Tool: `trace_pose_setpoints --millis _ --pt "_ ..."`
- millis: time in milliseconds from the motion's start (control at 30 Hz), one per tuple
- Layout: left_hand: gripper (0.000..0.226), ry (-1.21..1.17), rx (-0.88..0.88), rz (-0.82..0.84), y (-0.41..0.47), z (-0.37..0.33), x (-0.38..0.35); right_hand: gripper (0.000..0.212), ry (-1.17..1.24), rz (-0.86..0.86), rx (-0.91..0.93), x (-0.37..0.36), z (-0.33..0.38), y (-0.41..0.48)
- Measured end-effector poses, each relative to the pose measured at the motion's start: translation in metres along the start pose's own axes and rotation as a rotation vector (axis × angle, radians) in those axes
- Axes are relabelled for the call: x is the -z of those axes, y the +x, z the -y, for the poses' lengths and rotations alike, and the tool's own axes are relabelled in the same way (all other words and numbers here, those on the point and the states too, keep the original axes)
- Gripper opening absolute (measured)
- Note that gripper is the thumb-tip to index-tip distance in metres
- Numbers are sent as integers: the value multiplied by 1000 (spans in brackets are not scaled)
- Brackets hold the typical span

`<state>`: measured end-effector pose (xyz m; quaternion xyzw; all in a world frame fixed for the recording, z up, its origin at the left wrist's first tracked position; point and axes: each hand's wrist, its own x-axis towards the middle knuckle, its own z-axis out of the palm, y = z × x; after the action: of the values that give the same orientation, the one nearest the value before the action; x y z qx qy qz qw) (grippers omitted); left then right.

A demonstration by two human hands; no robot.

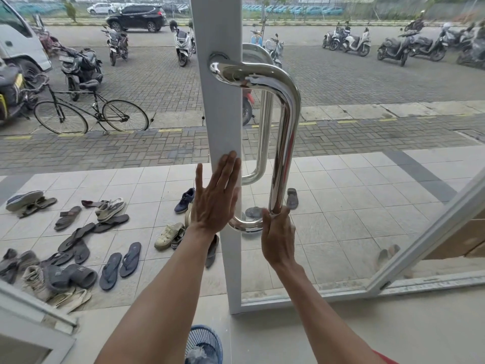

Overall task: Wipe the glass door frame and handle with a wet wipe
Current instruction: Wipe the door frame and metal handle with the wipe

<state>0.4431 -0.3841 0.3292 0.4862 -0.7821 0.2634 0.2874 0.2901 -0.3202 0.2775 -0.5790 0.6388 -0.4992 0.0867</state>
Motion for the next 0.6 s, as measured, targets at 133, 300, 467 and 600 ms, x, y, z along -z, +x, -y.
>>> trace_pose_setpoints --millis 133,300,467,600 --pt "66 -1 21 -7 7 7 6 27 -24 -193 198 15 30 25" --pt "68 42 14 -9 8 7 3 36 -27 -211 184 15 30 35" --pt "77 65 -7 -50 20 5 6 61 -13 1 -147 1 -7 11" --pt "81 102 -34 -55 27 14 11 31 15 -102 -140 14 30 39"
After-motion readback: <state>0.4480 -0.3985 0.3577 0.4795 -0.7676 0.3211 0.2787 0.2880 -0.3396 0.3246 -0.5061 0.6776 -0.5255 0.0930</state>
